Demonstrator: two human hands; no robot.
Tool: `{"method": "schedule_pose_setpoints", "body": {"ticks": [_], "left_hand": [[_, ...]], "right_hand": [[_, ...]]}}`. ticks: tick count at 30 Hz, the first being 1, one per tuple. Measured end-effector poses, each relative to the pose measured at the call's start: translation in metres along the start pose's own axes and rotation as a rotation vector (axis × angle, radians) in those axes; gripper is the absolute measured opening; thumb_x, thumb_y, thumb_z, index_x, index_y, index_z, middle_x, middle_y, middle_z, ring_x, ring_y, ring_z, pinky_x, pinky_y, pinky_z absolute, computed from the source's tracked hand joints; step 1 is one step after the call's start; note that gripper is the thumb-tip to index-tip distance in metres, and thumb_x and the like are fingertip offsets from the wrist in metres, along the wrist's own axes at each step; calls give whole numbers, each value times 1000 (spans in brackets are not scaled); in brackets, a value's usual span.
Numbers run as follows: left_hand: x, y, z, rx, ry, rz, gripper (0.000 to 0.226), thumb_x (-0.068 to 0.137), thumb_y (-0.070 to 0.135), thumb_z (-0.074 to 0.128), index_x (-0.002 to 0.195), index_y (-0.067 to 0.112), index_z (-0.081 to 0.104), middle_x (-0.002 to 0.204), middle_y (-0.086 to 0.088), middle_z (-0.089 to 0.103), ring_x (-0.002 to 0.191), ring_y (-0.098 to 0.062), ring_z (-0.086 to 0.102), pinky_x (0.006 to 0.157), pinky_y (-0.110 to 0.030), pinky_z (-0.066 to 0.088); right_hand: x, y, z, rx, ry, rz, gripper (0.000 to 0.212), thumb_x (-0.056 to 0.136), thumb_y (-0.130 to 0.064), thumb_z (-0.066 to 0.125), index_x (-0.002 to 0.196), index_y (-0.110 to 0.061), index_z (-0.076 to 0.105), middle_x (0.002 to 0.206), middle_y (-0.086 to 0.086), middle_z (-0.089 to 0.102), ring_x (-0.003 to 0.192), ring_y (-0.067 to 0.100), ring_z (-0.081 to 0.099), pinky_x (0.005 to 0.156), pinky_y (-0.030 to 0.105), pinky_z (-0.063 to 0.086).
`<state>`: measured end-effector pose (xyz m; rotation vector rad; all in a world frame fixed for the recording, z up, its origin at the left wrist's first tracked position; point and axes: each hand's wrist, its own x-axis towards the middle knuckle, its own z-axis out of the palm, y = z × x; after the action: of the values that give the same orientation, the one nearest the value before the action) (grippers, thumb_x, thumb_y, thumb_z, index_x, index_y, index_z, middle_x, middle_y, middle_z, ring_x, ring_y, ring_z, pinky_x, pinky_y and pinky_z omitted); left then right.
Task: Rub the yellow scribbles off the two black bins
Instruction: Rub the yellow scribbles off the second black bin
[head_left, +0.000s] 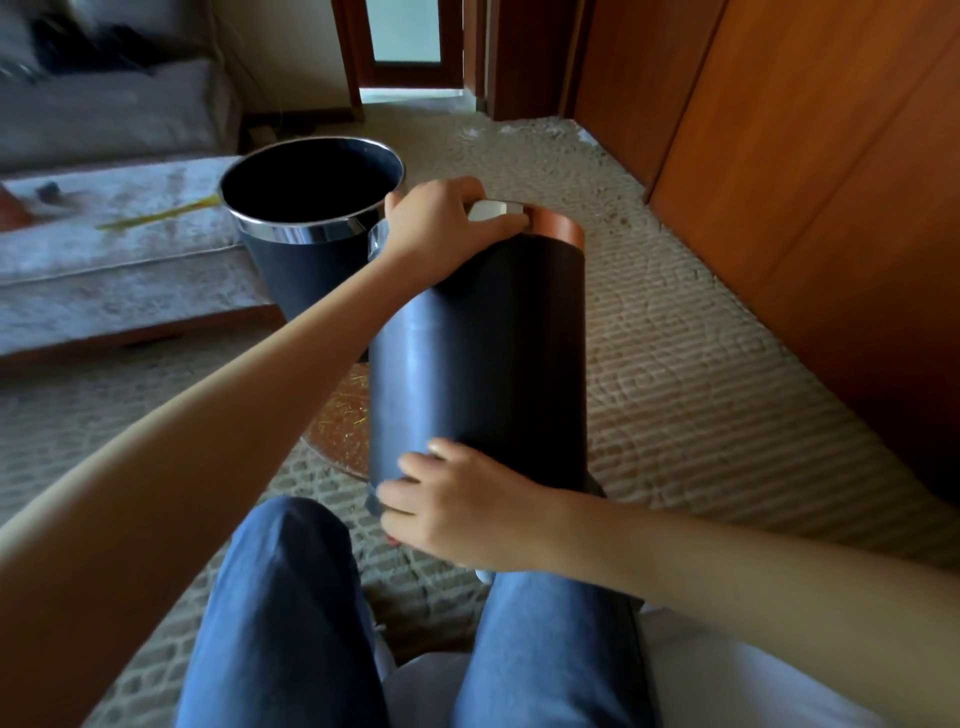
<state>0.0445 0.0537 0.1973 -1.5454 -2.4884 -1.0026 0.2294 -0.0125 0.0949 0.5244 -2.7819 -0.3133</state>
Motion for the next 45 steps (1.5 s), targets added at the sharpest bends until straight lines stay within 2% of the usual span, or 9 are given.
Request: {"method": "schedule_pose_setpoints", "body": {"ticks": [2, 6, 12, 18, 22, 26, 32, 39, 45], "left_hand": [[-2, -4, -2, 7, 6, -4, 55, 87, 58, 63, 60, 21, 32, 58, 6, 36, 71, -20, 42, 92, -40, 31], [0, -11, -8, -3, -25, -13, 54, 87, 56, 64, 60, 21, 35, 60, 6, 38, 74, -20, 45, 81, -37, 28], [31, 38, -8, 144, -426, 131, 50, 94, 50, 56, 70, 6, 58, 71, -6, 51, 77, -23, 48, 70, -32, 34], [43, 67, 35, 268, -326, 79, 56, 79, 74, 59, 63, 21, 52, 67, 5, 49, 86, -22, 53, 95, -42, 29], [41, 63, 21, 126, -331, 121, 59, 73, 73, 64, 60, 18, 49, 66, 2, 48, 72, -15, 48, 81, -36, 27], [39, 33, 7, -78, -321, 115, 49, 82, 52, 72, 60, 15, 49, 57, 4, 39, 53, -7, 36, 59, -32, 25], [41, 0, 0, -143, -289, 64, 57, 76, 66, 67, 54, 19, 42, 52, 9, 35, 50, -8, 34, 54, -31, 26], [37, 28, 9, 48, -191, 51, 60, 76, 76, 55, 58, 20, 41, 61, 9, 45, 73, -21, 48, 83, -41, 33], [42, 22, 14, 3, -76, -39, 62, 76, 72, 61, 54, 18, 37, 57, 7, 41, 77, -22, 48, 93, -42, 35]], "right_hand": [[-40, 10, -7, 64, 34, -19, 41, 94, -5, 31, 103, -20, 68, 94, 0, 59, 82, 22, 47, 70, 35, 38], [-129, 48, 2, 82, 103, 124, 47, 89, -2, 59, 131, -22, 59, 106, 6, 62, 84, 21, 54, 74, 33, 47], [-117, 73, 14, 252, 349, 470, 43, 89, -16, 53, 131, -14, 46, 117, 4, 48, 98, 23, 52, 88, 34, 45], [-103, 111, 9, 279, 510, 685, 31, 93, -18, 57, 123, -10, 57, 109, 13, 60, 100, 29, 57, 90, 39, 47], [-101, 144, -5, 364, 745, 1009, 26, 95, -17, 59, 120, -7, 60, 111, -7, 51, 103, 10, 52, 91, 24, 47], [-92, 171, -16, 422, 845, 1148, 27, 97, -15, 56, 124, -11, 58, 118, 0, 57, 109, 4, 50, 94, 7, 36], [-92, 194, -12, 435, 797, 1127, 27, 97, -16, 57, 123, -11, 59, 117, 5, 61, 110, 11, 55, 94, 10, 39], [-55, 198, -5, 443, 926, 1180, 22, 92, -14, 58, 113, -9, 64, 110, 4, 63, 104, 16, 58, 95, 33, 48], [-66, 67, 34, 78, 482, 420, 18, 100, -25, 58, 104, -17, 74, 94, 6, 68, 75, 29, 61, 67, 35, 46]]}}
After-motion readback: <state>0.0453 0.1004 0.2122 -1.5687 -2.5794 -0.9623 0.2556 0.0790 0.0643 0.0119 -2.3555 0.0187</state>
